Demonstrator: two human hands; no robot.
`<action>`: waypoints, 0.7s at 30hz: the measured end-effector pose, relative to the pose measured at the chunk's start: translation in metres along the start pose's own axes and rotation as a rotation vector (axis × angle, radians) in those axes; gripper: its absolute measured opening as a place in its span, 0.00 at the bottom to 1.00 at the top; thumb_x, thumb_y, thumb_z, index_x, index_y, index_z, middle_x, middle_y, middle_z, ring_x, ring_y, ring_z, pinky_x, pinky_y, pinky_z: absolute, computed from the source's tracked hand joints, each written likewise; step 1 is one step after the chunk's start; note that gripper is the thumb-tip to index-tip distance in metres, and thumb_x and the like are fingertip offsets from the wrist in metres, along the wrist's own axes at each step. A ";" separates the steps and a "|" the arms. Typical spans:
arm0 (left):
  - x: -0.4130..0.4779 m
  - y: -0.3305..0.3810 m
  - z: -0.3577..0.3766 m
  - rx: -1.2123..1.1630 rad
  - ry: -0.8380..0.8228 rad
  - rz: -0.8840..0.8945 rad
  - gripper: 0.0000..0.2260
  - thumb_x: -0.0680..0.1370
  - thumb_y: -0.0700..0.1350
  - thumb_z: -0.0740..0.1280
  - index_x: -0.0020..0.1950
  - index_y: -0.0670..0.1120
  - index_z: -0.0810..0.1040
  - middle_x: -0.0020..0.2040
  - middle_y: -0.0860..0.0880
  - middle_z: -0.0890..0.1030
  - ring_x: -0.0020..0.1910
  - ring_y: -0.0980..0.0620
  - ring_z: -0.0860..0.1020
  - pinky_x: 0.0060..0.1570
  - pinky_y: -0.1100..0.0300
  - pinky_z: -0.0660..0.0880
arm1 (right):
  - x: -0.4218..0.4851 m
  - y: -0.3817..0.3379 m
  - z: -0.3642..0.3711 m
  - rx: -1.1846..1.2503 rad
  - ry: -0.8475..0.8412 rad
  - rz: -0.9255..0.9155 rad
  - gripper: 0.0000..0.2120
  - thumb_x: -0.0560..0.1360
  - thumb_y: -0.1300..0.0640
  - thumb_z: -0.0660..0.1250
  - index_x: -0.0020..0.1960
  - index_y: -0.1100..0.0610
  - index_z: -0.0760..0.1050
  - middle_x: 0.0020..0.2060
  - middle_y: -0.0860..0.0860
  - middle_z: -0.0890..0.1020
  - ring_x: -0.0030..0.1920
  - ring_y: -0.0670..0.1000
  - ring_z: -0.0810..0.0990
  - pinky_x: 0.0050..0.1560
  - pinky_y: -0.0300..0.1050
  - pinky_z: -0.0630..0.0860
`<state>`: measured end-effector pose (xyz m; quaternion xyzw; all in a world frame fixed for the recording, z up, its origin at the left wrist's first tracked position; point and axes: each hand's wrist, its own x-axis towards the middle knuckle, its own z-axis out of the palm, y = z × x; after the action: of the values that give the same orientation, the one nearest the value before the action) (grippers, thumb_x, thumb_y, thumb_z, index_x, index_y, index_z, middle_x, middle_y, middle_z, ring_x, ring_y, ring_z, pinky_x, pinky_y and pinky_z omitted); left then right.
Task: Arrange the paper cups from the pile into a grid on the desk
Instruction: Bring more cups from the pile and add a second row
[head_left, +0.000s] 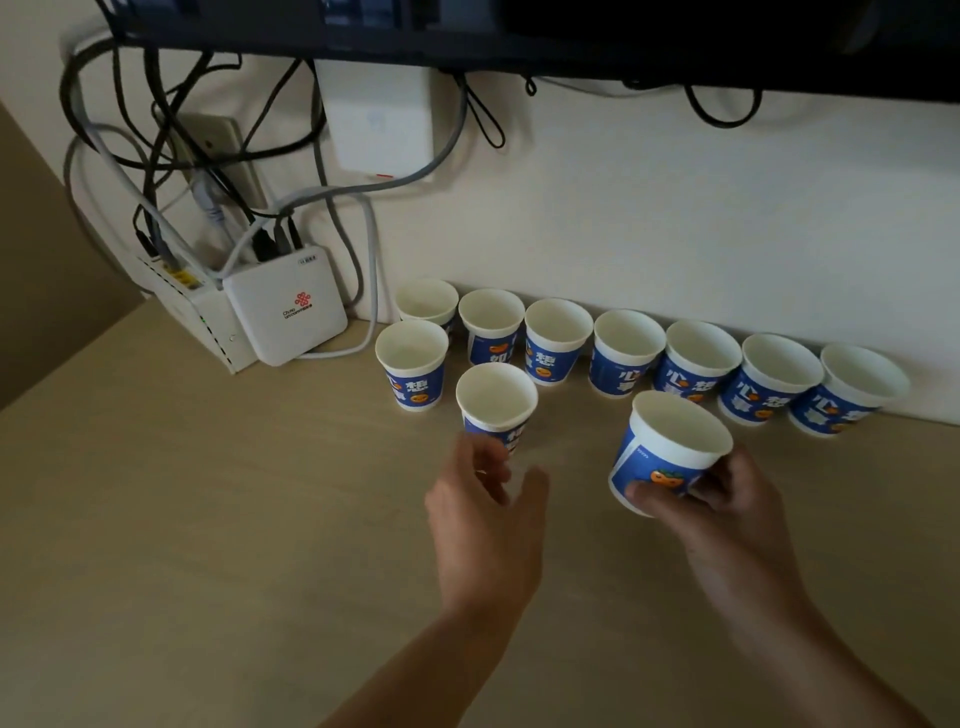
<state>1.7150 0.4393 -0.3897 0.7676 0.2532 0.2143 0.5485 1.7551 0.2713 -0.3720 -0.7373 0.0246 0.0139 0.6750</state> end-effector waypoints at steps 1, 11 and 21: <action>-0.002 -0.001 0.000 0.007 -0.038 0.008 0.10 0.70 0.43 0.76 0.44 0.52 0.77 0.38 0.54 0.79 0.34 0.57 0.76 0.36 0.66 0.73 | 0.002 0.001 0.000 -0.012 0.002 0.005 0.26 0.66 0.70 0.77 0.59 0.52 0.77 0.51 0.49 0.86 0.47 0.42 0.85 0.40 0.33 0.78; 0.023 -0.008 -0.005 0.198 -0.110 0.093 0.16 0.71 0.44 0.74 0.57 0.55 0.76 0.53 0.60 0.79 0.46 0.59 0.77 0.42 0.73 0.67 | 0.010 0.007 0.005 -0.067 -0.009 0.033 0.24 0.65 0.68 0.78 0.55 0.51 0.77 0.49 0.48 0.85 0.45 0.41 0.84 0.39 0.33 0.77; 0.033 -0.005 -0.007 0.298 -0.161 0.102 0.24 0.73 0.48 0.73 0.67 0.56 0.72 0.60 0.58 0.77 0.57 0.55 0.75 0.58 0.53 0.75 | 0.023 0.010 0.018 -0.086 -0.039 0.011 0.29 0.66 0.69 0.78 0.62 0.51 0.75 0.50 0.47 0.84 0.46 0.39 0.84 0.39 0.32 0.78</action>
<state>1.7355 0.4663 -0.3905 0.8668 0.1982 0.1397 0.4356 1.7773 0.2879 -0.3848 -0.7649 0.0150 0.0332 0.6431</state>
